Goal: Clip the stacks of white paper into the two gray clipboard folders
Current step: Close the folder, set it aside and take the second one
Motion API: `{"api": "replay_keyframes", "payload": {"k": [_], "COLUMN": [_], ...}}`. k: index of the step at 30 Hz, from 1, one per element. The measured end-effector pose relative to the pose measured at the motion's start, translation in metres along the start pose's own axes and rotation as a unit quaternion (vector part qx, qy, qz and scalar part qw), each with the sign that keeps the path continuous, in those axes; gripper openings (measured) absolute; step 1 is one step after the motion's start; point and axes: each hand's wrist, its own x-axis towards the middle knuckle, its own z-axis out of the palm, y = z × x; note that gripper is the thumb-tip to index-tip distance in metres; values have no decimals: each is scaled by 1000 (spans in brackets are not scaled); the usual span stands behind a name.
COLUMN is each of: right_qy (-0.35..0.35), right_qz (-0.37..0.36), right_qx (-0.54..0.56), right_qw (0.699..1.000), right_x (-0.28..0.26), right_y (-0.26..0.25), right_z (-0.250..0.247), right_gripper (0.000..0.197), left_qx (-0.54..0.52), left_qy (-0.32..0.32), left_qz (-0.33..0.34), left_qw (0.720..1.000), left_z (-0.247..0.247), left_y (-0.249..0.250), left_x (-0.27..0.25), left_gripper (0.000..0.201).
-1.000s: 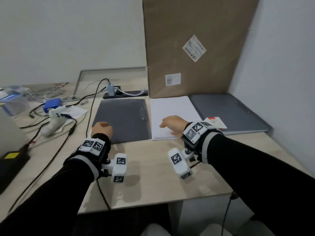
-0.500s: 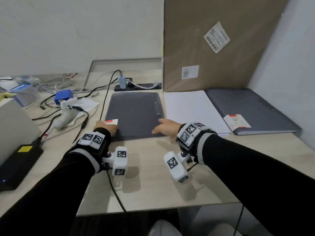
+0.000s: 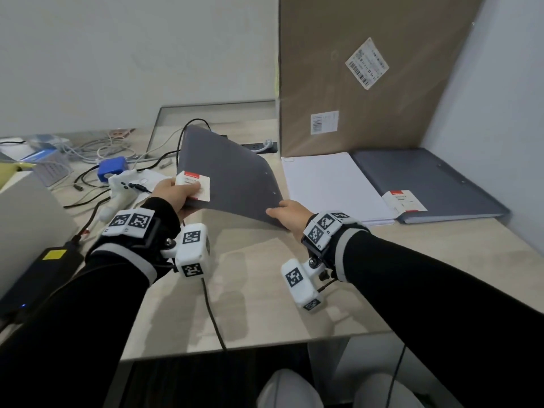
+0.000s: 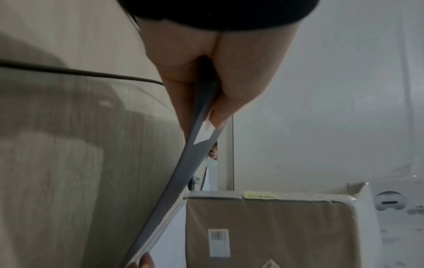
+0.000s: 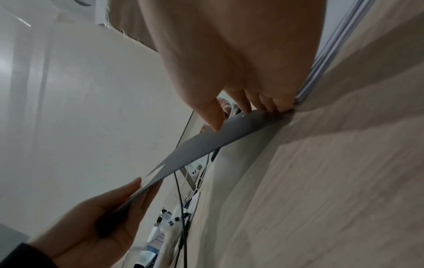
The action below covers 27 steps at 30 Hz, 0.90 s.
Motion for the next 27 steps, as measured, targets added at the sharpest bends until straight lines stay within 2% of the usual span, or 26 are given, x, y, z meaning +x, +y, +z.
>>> {"api": "replay_keyframes", "payload": {"k": [2, 4, 6, 8, 10, 12, 14, 17, 20, 21, 23, 24, 27], "right_qy": [16, 41, 54, 30, 20, 43, 86, 170, 221, 229, 234, 234, 243], "right_qz": [-11, -14, -9, 2, -1, -28, -64, -94, -103, -103, -91, -82, -52], "right_qx": [27, 46, 68, 135, 223, 243, 241, 211, 165, 149, 129, 118, 81], "right_qw": [999, 998, 996, 990, 975, 969, 965, 958, 956, 957, 959, 961, 965], "right_x": [-20, -38, -45, -56, -70, -86, -101, -120, -140, -147, -163, -171, -196], "right_y": [-7, -14, -15, -18, -20, -16, -10, 3, 23, 32, 54, 66, 100], "right_z": [-2, -9, -18, -28, -41, -59, -76, -102, -130, -140, -162, -173, -207], "right_gripper": [67, 54, 60, 56, 33, 10, 12, 18, 16, 16, 15, 15, 21], "left_qx": [-23, -48, -69, -87, -100, -109, -108, -62, -19, -5, 34, 48, 99], "left_qy": [-16, -26, -40, -68, -81, -94, -116, -159, -181, -177, -184, -200, -260], "left_qz": [13, 22, 38, 60, 74, 72, 59, 28, -10, -21, -42, -54, -88], "left_qw": [1000, 998, 996, 992, 989, 987, 986, 985, 983, 984, 982, 977, 957], "left_z": [-1, -3, -7, -9, -6, 0, 8, 32, 63, 74, 95, 105, 135], "left_y": [4, 5, 5, 7, 8, 9, 8, 5, 1, -1, -9, -13, -34], "left_x": [-9, -22, -35, -49, -66, -83, -96, -111, -133, -142, -159, -166, -181], "left_gripper": [8, 16, 28, 29, 26, 21, 20, 35, 17, 23, 58, 65, 57]}}
